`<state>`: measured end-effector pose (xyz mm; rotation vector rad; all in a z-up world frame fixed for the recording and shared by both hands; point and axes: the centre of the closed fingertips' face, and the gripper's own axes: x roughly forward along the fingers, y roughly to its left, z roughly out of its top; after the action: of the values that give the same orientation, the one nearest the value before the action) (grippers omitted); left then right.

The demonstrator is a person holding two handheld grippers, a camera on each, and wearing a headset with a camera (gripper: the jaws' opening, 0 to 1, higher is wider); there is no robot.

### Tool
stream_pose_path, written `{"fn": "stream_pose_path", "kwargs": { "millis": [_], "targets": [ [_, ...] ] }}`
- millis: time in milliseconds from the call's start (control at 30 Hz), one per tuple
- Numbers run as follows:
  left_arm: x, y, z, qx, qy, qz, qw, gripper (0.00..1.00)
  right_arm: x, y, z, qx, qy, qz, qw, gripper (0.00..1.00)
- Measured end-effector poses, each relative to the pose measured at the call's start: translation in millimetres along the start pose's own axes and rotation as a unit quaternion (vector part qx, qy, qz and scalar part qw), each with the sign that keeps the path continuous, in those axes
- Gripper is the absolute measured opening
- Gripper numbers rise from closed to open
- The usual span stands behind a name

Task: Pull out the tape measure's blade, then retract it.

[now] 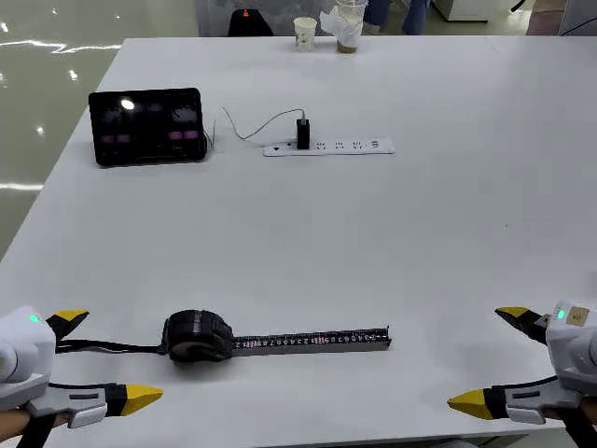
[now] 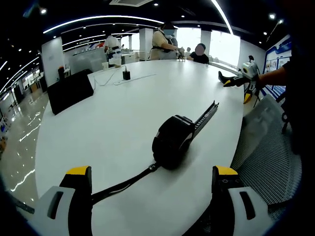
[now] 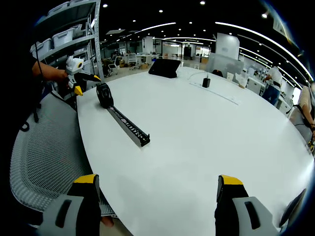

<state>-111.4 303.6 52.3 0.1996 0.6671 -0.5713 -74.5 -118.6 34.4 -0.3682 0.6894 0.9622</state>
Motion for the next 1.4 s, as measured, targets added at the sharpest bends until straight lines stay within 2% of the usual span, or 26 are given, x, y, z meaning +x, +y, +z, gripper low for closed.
{"fn": "stream_pose_path", "kwargs": {
  "millis": [167,333,567,667,767,933,1067,1267,1333,1400],
  "targets": [
    [6.1,-5.3,5.9,-0.025,-0.001,-0.004,0.9997,0.99,3.8,5.7,1.3,-0.013,0.01,0.016,0.9997,0.99],
    [14.7,-11.5,19.0,-0.038,-0.017,0.002,0.9991,0.99,5.6,7.3,6.3,-0.013,0.019,0.024,0.9994,0.99],
    [26.0,-19.3,29.3,-0.045,-0.017,0.023,0.9986,0.99,13.4,3.7,11.4,-0.038,0.035,0.03,0.9982,0.99],
    [31.3,-22.1,31.7,-0.054,-0.02,0.033,0.9978,0.99,16.7,4.8,15.1,-0.061,0.04,0.037,0.9966,0.99],
    [37.1,-26.0,33.3,-0.056,-0.02,0.036,0.9976,0.99,20.5,9.2,21.3,-0.067,0.047,0.045,0.9957,0.99],
    [43.8,-27.8,42.4,-0.066,-0.025,0.051,0.9962,0.99,24.8,13.4,32.9,-0.071,0.056,0.061,0.994,0.99],
    [49.2,-23.1,48.8,-0.077,-0.028,0.083,0.9932,0.99,28.4,15.9,48.6,-0.058,0.054,0.073,0.9942,0.99],
    [58.1,-21.2,57.6,-0.107,-0.046,0.117,0.9863,0.99,39.7,12.0,61.3,-0.102,0.062,0.083,0.9893,0.99],
    [59.8,-22.4,57.6,-0.114,-0.048,0.121,0.9849,0.99,42.0,12.6,64.3,-0.113,0.064,0.086,0.9878,0.99],
    [60.5,-21.7,57.2,-0.129,-0.051,0.13,0.9817,0.99,45.1,9.8,65.3,-0.125,0.072,0.088,0.9856,0.99]
  ]
}}
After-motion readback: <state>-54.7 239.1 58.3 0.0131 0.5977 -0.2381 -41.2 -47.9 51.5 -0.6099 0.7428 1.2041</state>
